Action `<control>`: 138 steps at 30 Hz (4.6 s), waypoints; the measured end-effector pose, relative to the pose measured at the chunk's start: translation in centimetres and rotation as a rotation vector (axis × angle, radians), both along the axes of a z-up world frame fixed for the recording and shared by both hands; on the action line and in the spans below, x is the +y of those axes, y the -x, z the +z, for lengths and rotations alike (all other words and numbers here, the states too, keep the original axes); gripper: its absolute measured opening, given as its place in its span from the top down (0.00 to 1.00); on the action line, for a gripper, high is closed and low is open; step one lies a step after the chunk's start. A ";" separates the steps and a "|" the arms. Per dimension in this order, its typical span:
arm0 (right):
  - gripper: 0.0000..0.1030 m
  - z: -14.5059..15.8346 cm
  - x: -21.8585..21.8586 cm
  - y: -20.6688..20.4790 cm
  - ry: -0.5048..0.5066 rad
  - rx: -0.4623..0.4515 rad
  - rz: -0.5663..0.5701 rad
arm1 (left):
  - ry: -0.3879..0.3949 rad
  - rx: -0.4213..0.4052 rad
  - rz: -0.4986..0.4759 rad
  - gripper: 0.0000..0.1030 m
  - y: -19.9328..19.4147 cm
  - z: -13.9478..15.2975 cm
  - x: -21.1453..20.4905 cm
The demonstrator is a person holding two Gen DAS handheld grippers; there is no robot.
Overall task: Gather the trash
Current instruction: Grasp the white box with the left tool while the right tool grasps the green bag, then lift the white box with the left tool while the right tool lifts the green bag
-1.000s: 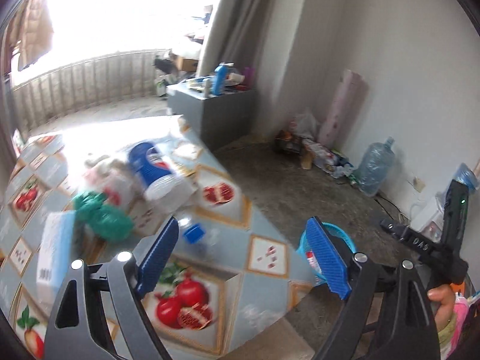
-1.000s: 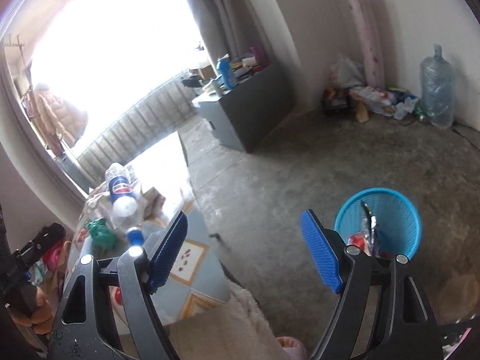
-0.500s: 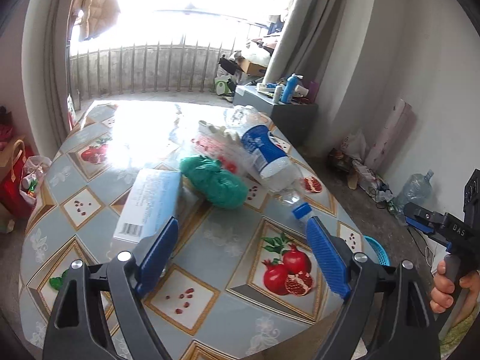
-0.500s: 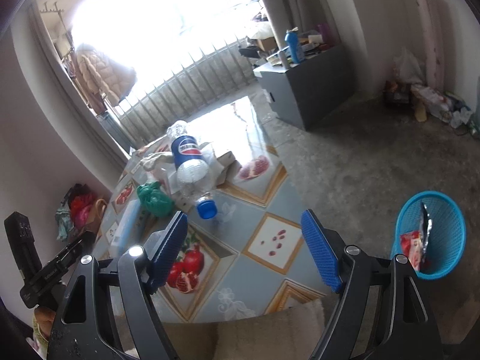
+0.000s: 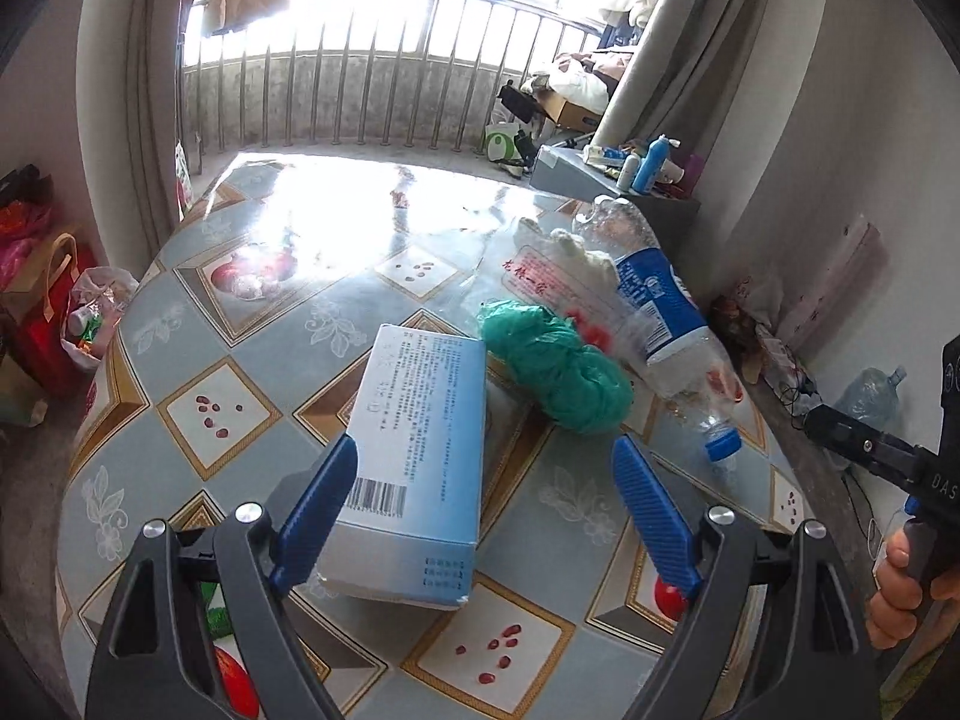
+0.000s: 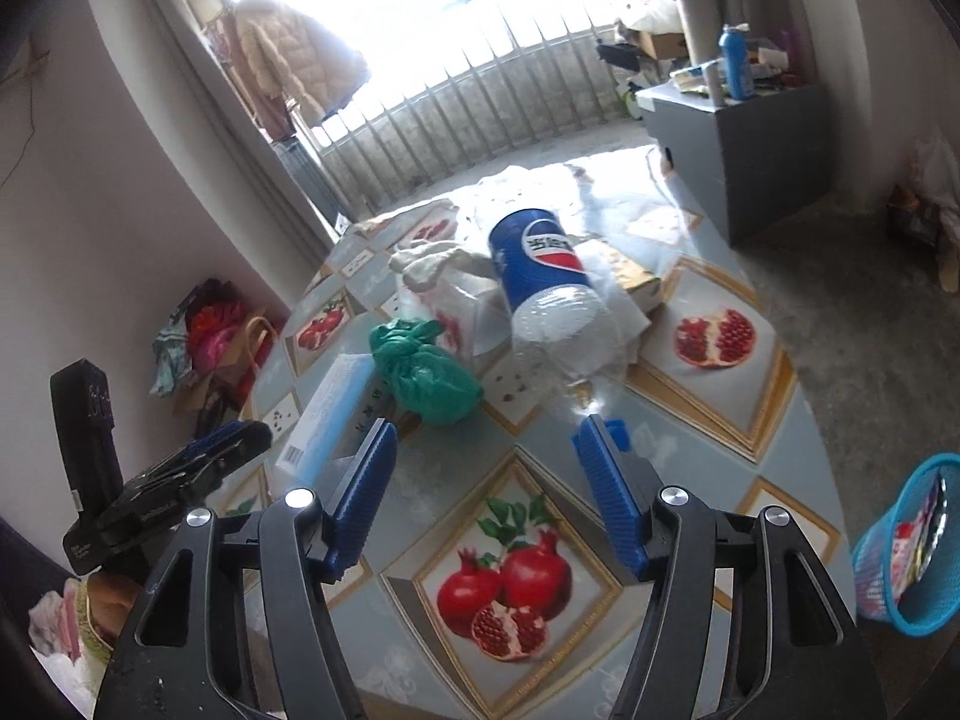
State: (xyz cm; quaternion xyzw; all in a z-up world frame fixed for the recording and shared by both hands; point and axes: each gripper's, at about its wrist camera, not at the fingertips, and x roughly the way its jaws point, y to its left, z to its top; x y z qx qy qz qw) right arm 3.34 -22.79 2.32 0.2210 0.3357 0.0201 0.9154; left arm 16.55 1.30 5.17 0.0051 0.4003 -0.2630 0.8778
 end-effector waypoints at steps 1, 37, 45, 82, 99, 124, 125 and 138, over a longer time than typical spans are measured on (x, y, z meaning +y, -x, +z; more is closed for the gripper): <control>0.44 -0.1 0.6 -0.9 0.009 0.006 0.022 | -0.008 0.004 -0.003 0.18 -0.5 -0.3 -0.1; 0.80 -3.9 5.4 -9.9 -0.027 0.161 0.260 | 0.025 0.255 0.064 0.30 -3.7 -6.3 1.0; 0.80 -4.5 4.4 -3.4 -0.139 0.195 0.190 | 0.102 0.344 0.031 0.30 0.9 -6.2 1.0; 0.47 -5.3 0.9 2.3 -0.195 0.238 0.172 | 0.063 0.324 -0.049 0.22 3.5 -4.2 -1.8; 0.65 -6.7 -1.5 4.8 -0.371 0.220 -0.012 | 0.010 0.294 -0.076 0.21 3.7 -4.4 -3.7; 0.58 -6.6 -0.3 3.0 -0.317 0.223 0.019 | -0.180 0.160 -0.162 0.16 4.9 -6.3 -7.8; 0.60 -6.6 -0.2 3.0 -0.316 0.222 0.022 | -0.185 0.159 -0.161 0.16 4.8 -6.4 -7.9; 0.64 -6.3 -1.4 4.0 -0.313 0.194 -0.032 | -0.219 0.143 -0.154 0.16 4.8 -7.1 -8.8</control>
